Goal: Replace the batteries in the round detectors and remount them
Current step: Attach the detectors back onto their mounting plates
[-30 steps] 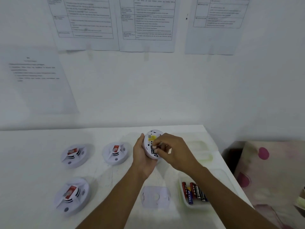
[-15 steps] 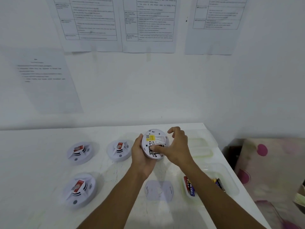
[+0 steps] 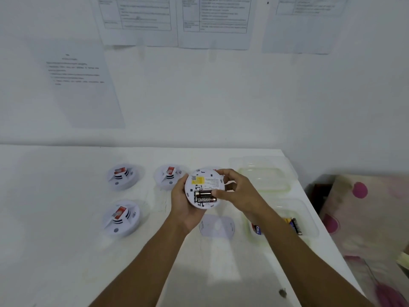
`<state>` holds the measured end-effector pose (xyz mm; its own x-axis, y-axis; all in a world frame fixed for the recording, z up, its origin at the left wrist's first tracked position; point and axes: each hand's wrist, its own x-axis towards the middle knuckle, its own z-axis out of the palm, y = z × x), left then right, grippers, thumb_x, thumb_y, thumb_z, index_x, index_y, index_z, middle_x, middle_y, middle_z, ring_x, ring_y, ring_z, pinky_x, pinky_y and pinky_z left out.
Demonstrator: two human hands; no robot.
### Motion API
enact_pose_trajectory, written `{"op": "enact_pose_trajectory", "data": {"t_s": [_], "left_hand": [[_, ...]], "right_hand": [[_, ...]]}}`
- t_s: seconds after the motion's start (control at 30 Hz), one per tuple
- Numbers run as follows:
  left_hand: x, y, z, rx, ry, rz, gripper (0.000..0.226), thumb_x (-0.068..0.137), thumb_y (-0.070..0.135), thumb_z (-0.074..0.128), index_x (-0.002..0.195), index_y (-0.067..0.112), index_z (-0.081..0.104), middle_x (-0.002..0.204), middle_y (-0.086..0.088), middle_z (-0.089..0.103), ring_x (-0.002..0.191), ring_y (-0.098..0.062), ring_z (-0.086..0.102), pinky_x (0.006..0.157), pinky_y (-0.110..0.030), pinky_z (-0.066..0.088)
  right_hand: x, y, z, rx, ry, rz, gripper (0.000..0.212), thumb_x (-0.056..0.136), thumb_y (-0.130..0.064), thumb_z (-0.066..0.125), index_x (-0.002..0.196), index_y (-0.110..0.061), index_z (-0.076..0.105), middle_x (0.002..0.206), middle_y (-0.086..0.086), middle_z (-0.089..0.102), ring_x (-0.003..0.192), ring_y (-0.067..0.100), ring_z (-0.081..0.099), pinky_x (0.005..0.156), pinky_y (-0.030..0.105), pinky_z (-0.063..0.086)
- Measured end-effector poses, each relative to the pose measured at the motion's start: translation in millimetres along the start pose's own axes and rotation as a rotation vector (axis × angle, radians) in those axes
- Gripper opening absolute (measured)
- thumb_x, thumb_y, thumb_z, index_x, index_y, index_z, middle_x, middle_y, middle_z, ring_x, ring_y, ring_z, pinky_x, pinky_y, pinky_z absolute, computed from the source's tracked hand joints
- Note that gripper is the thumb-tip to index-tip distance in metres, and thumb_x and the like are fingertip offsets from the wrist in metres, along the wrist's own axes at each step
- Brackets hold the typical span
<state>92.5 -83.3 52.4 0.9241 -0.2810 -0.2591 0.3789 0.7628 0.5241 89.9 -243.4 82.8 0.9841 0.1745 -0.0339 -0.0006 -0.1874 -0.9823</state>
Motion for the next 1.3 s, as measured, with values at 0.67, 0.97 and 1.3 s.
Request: {"op": "enact_pose_trajectory", "data": {"t_s": [0.67, 0.97, 1.3], "left_hand": [[-60.0, 35.5, -85.7, -0.082, 0.014, -0.03, 0.049, 0.096, 0.041, 0.041, 0.099, 0.009, 0.079, 0.12, -0.022, 0.067, 0.121, -0.041, 0.055, 0.114, -0.06, 0.03], [-64.9, 42.3, -85.6, -0.074, 0.043, -0.034, 0.051, 0.099, 0.042, 0.04, 0.131, 0.007, 0.058, 0.132, -0.025, 0.06, 0.125, -0.042, 0.053, 0.113, -0.059, 0.032], [-66.2, 9.5, -56.6, -0.088, 0.015, -0.069, 0.049, 0.1, 0.04, 0.037, 0.125, 0.008, 0.064, 0.123, -0.02, 0.065, 0.111, -0.034, 0.06, 0.106, -0.05, 0.04]], "right_hand": [[-49.0, 21.3, 45.8, -1.189, -0.161, 0.003, 0.05, 0.08, -0.036, 0.07, 0.125, -0.02, 0.057, 0.11, 0.009, 0.063, 0.098, 0.027, 0.058, 0.076, 0.028, 0.039], [-52.9, 16.2, 51.1, -0.815, 0.26, -0.168, 0.015, 0.086, -0.011, 0.059, 0.077, -0.013, 0.07, 0.061, 0.0, 0.068, 0.054, 0.012, 0.061, 0.055, 0.024, 0.045], [-65.9, -5.3, 81.8, -0.082, 0.388, -0.123, 0.011, 0.085, -0.01, 0.069, 0.087, -0.02, 0.066, 0.073, -0.002, 0.074, 0.068, 0.003, 0.064, 0.062, 0.014, 0.043]]}}
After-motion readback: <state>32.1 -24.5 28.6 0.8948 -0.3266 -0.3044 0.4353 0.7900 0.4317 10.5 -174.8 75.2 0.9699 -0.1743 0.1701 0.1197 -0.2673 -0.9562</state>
